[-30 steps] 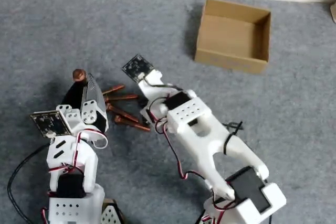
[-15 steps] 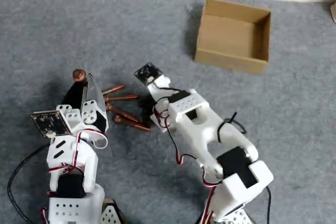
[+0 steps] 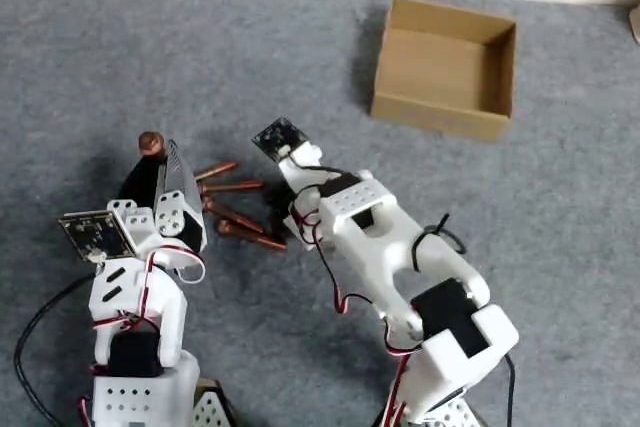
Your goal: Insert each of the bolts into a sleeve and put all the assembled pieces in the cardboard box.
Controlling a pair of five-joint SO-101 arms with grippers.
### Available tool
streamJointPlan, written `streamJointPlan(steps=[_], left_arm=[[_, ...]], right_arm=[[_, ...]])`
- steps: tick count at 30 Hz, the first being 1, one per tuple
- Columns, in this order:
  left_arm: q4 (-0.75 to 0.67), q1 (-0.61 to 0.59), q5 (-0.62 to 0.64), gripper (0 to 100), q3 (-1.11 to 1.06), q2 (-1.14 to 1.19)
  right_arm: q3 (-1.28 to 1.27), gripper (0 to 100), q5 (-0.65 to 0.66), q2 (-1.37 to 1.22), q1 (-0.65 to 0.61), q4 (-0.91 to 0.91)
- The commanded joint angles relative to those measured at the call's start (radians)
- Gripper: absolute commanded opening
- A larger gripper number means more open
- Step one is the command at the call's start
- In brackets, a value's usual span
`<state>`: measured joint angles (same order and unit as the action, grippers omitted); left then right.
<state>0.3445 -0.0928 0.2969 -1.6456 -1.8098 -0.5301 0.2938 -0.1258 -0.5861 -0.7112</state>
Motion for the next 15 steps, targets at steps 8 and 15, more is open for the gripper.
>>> streamJointPlan(steps=[8,15], left_arm=[[-0.005,-0.007,-0.008,1,0.013,-0.015],[-0.006,-0.005,-0.008,1,0.019,-0.015]], right_arm=[[0.016,0.6,-0.089,0.007,0.001,0.030],[0.013,0.5,-0.091,0.209,0.061,-0.035]])
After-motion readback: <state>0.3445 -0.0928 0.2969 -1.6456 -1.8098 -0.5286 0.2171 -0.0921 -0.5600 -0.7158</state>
